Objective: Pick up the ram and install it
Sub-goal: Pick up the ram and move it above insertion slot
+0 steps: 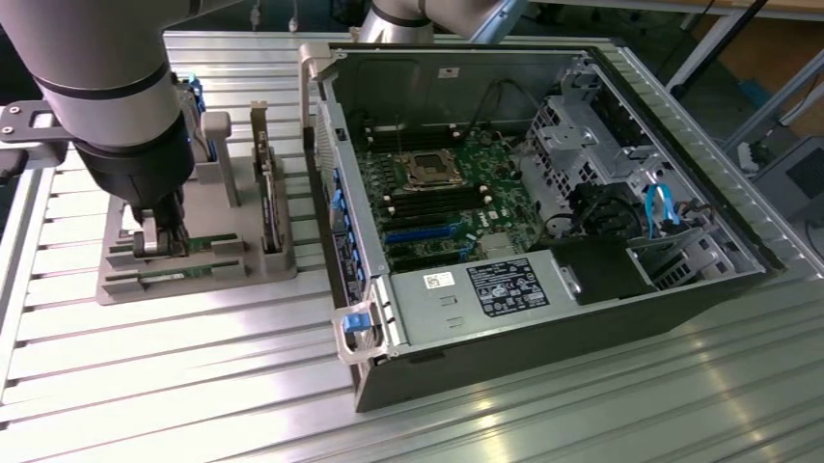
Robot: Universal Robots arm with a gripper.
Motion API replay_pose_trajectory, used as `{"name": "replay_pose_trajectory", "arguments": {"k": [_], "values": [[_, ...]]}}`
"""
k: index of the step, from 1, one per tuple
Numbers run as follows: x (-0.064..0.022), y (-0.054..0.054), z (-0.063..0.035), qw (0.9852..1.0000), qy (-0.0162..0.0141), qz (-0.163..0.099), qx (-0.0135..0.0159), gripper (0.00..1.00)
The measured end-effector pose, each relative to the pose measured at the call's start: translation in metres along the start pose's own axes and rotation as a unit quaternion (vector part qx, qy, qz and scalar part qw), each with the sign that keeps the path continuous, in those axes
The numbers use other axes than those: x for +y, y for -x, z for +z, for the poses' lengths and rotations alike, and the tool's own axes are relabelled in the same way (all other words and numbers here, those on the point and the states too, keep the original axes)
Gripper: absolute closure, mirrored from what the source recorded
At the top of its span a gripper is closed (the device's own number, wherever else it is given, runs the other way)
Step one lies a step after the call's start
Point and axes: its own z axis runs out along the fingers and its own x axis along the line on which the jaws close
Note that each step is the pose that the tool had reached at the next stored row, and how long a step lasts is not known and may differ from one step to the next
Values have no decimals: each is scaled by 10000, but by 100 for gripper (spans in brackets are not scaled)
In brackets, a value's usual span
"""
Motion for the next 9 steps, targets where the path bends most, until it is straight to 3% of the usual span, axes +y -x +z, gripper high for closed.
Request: {"name": "replay_pose_trajectory", "arguments": {"k": [9], "values": [[-4,0,121,10000,0,0,0,76]]}}
